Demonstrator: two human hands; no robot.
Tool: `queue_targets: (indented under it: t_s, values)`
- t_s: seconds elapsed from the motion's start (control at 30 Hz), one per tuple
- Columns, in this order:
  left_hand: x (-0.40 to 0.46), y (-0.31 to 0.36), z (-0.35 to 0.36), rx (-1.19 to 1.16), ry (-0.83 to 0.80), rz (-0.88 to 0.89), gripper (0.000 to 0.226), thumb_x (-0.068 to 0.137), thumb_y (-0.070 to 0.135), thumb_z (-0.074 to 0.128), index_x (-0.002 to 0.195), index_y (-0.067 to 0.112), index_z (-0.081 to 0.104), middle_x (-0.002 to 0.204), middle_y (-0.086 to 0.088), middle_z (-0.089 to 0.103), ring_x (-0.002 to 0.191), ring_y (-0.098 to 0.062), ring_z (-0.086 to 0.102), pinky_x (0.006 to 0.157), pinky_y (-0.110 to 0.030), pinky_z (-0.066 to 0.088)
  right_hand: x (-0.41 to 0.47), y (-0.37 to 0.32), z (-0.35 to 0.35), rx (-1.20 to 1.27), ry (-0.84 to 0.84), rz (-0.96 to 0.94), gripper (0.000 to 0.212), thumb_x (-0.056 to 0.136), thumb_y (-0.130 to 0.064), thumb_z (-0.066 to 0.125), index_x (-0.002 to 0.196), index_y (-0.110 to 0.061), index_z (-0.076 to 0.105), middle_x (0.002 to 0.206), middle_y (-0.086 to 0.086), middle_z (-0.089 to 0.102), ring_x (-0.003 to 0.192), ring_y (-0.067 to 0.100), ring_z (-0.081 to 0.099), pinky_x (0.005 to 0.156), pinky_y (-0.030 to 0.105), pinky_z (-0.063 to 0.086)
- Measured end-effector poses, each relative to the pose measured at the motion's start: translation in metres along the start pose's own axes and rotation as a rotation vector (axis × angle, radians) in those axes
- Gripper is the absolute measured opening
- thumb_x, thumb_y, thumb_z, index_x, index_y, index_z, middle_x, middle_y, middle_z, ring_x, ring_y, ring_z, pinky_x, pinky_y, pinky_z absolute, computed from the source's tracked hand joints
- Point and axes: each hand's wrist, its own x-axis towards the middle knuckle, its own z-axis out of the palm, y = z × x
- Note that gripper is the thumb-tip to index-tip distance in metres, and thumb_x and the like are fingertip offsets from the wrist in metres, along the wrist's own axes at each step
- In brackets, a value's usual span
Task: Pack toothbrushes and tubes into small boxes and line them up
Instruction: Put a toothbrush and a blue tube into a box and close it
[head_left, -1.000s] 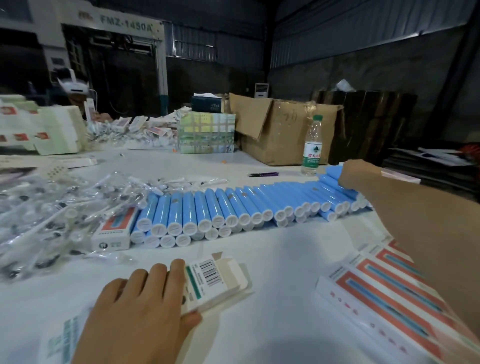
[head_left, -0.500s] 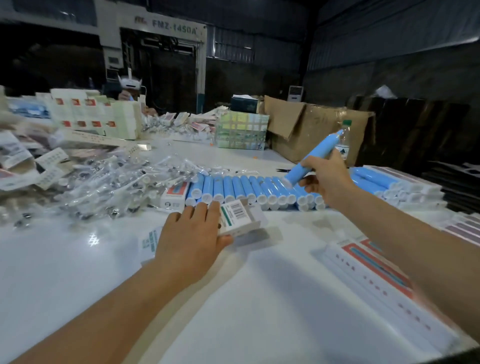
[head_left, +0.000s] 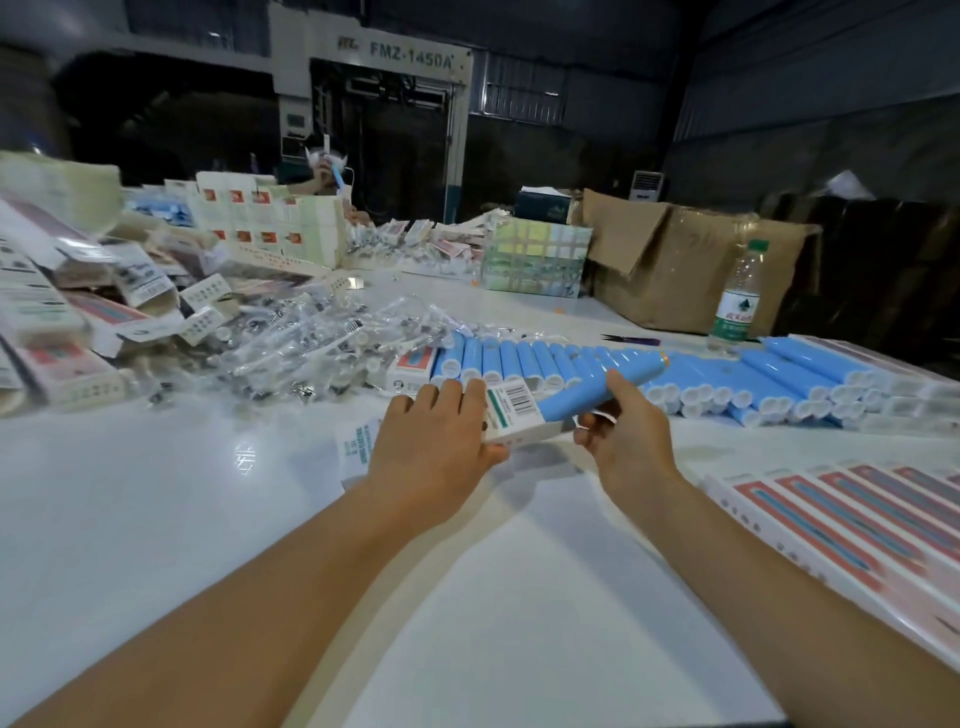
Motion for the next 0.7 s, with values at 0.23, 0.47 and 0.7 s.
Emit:
queue_targets:
  t_s: [0.23, 0.47, 0.7]
  values:
    - [0.0, 0.002, 0.002, -0.022, 0.011, 0.02, 0.071, 0.092, 0.061, 0.037, 0.145, 0.017, 0.02, 0.134, -0.002, 0.043, 0.117, -0.023, 0.041, 0.093, -0.036, 0.033, 0.007, -0.002, -0.01, -0.237, -0.058, -0.164, 0.095, 0.082, -0.004, 0.069, 0.15, -0.037, 0.01, 0.063, 0.004, 0.066, 0.043, 0.011, 0.054, 0.044, 0.026, 0.048]
    - [0.0, 0.003, -0.003, -0.065, 0.013, -0.011, 0.072, 0.092, 0.061, 0.039, 0.146, 0.016, 0.02, 0.136, -0.004, 0.042, 0.12, -0.025, 0.041, 0.095, -0.038, 0.033, 0.002, 0.006, -0.015, -0.481, -0.039, -0.292, 0.019, 0.094, -0.026, 0.054, 0.091, -0.024, 0.073, 0.08, -0.002, 0.068, 0.038, 0.003, 0.046, 0.035, 0.018, 0.035]
    - [-0.004, 0.005, -0.008, -0.076, -0.073, 0.009, 0.074, 0.094, 0.056, 0.039, 0.148, 0.012, 0.015, 0.142, -0.01, 0.036, 0.125, -0.029, 0.036, 0.1, -0.044, 0.031, -0.004, -0.002, -0.012, -0.557, -0.015, -0.367, 0.022, 0.093, -0.017, 0.051, 0.087, -0.016, 0.072, 0.076, -0.001, 0.064, 0.049, 0.009, 0.046, 0.046, 0.023, 0.037]
